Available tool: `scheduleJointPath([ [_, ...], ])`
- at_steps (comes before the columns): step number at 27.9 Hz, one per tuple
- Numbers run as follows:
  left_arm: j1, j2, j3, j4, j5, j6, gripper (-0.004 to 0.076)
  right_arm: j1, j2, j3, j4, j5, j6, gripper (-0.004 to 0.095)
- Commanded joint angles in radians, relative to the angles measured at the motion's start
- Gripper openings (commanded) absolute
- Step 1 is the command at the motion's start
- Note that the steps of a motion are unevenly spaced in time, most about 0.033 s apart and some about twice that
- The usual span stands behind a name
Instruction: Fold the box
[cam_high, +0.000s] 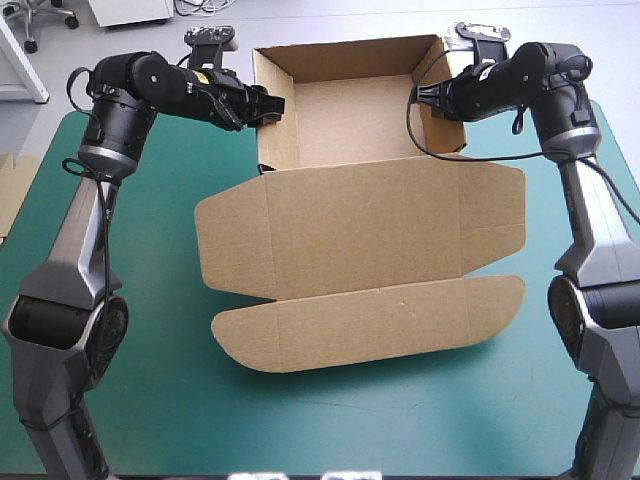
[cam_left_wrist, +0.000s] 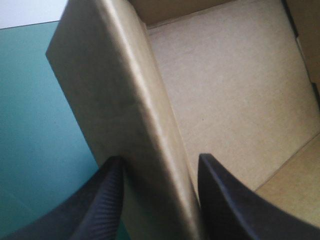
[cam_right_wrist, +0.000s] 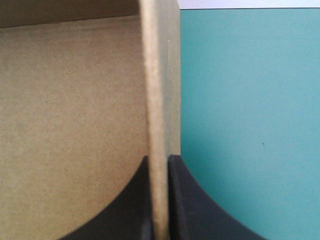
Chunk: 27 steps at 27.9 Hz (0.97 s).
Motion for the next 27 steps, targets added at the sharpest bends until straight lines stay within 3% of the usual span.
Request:
scheduleJointPath([
  [1, -0.007, -0.049, -0.026, 0.035, -0.001, -0.027, 0.034, 0.015, -0.064, -0.031, 0.091, -0.059, 0.024, -0.0011],
  [5, -0.011, -0.041, -0.038, 0.097, 0.025, -0.046, 0.034, 0.033, -0.062, -0.031, 0.077, -0.041, 0.029, -0.0011],
  [10, -0.029, -0.021, -0.058, 0.151, 0.103, -0.053, 0.0337, 0.075, -0.062, -0.031, -0.029, -0.022, 0.049, -0.0001],
  [18, -0.056, 0.001, -0.056, 0.195, 0.103, -0.065, 0.0337, 0.114, -0.011, -0.031, -0.091, 0.084, 0.065, 0.0004],
  [27, -0.056, 0.067, -0.049, 0.22, 0.104, -0.081, 0.0295, 0.114, 0.024, -0.03, -0.124, 0.086, 0.065, 0.0004],
])
